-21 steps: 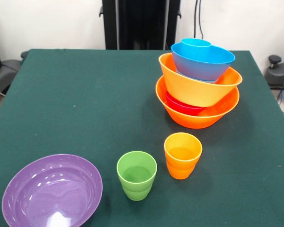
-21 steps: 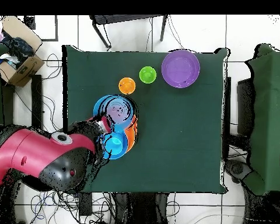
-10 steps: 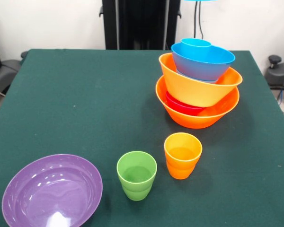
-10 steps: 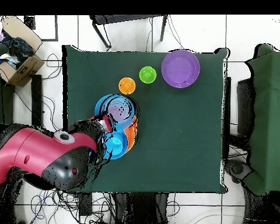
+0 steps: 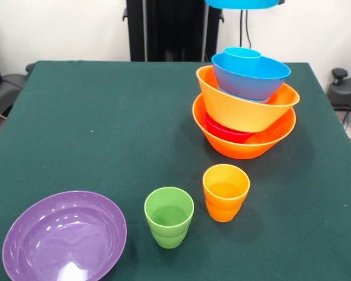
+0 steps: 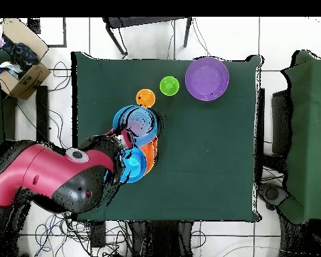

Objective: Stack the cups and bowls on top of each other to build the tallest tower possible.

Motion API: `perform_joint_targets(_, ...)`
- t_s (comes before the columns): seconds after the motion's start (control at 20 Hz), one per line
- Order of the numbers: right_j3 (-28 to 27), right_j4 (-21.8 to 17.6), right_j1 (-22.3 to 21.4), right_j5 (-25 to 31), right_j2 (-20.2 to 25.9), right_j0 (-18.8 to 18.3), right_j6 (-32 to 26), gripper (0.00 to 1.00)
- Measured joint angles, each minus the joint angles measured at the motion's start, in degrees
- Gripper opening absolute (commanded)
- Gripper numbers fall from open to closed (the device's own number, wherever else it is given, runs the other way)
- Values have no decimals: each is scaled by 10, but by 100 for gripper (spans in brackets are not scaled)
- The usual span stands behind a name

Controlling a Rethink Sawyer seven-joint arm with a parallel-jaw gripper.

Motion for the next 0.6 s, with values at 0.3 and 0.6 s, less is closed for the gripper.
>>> perform_joint_targets(0.3, 0, 3, 10, 21, 11, -2, 0, 0)
perform_joint_targets(0.6, 0, 5, 13, 37, 25, -2, 0, 0)
